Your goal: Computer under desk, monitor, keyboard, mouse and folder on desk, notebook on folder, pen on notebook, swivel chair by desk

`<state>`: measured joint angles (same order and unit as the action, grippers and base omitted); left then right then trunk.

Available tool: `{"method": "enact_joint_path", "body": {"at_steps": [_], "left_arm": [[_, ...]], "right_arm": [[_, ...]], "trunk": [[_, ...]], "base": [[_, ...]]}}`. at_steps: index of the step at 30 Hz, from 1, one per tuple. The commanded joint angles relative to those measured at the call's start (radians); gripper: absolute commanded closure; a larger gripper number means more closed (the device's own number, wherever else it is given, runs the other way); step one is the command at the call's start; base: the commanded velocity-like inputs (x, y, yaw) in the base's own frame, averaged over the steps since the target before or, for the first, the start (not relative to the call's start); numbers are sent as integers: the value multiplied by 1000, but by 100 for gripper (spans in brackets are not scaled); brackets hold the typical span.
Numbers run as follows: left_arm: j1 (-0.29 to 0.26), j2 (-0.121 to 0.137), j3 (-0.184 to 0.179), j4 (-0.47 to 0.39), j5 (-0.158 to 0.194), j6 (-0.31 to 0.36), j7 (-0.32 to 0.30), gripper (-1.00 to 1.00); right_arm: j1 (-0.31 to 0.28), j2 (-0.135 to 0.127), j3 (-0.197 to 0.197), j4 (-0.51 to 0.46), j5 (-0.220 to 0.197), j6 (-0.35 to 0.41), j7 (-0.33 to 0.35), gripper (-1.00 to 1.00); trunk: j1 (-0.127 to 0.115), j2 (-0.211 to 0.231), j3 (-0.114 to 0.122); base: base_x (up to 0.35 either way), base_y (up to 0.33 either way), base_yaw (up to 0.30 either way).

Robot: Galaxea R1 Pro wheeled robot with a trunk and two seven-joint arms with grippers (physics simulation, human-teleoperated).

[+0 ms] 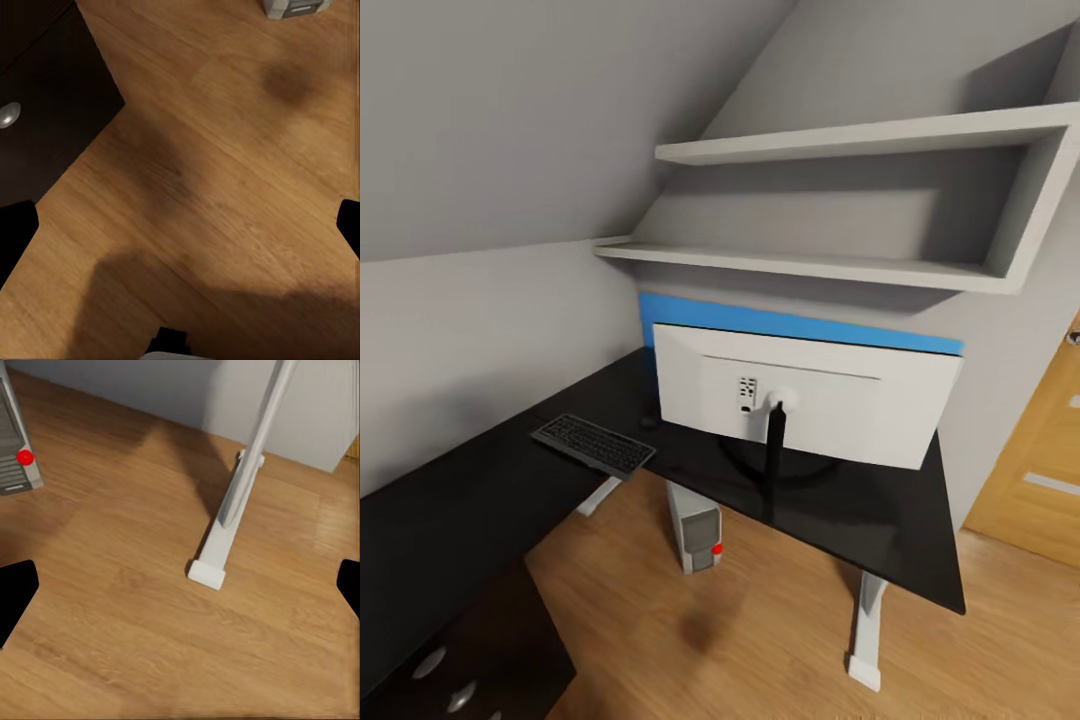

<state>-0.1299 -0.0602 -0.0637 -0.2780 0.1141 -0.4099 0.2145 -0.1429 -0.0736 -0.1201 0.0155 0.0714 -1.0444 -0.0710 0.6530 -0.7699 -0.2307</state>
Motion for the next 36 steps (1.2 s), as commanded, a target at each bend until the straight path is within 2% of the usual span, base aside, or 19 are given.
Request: {"method": "enact_joint_path", "body": {"at_steps": [1, 12, 25, 36], "left_arm": [[0, 0, -7, 0, 10, -4, 4, -100], [0, 0, -7, 0, 10, -3, 3, -100], [0, 0, -7, 0, 10, -4, 3, -100], [0, 0, -7, 0, 10, -4, 3, -100]], "right_arm": [[-1, 0, -3, 2, 10, -3, -7, -100], [-1, 0, -3, 3, 30, -3, -7, -100], [-1, 2, -3, 3, 31, -3, -7, -100], [-1, 6, -3, 4, 31, -3, -9, -100]], "trunk": [[0, -1, -1], [0, -1, -1], [0, -1, -1], [0, -1, -1]], "base": [[6, 25, -300], [9, 7, -300], [167, 34, -292], [126, 167, -42]]}}
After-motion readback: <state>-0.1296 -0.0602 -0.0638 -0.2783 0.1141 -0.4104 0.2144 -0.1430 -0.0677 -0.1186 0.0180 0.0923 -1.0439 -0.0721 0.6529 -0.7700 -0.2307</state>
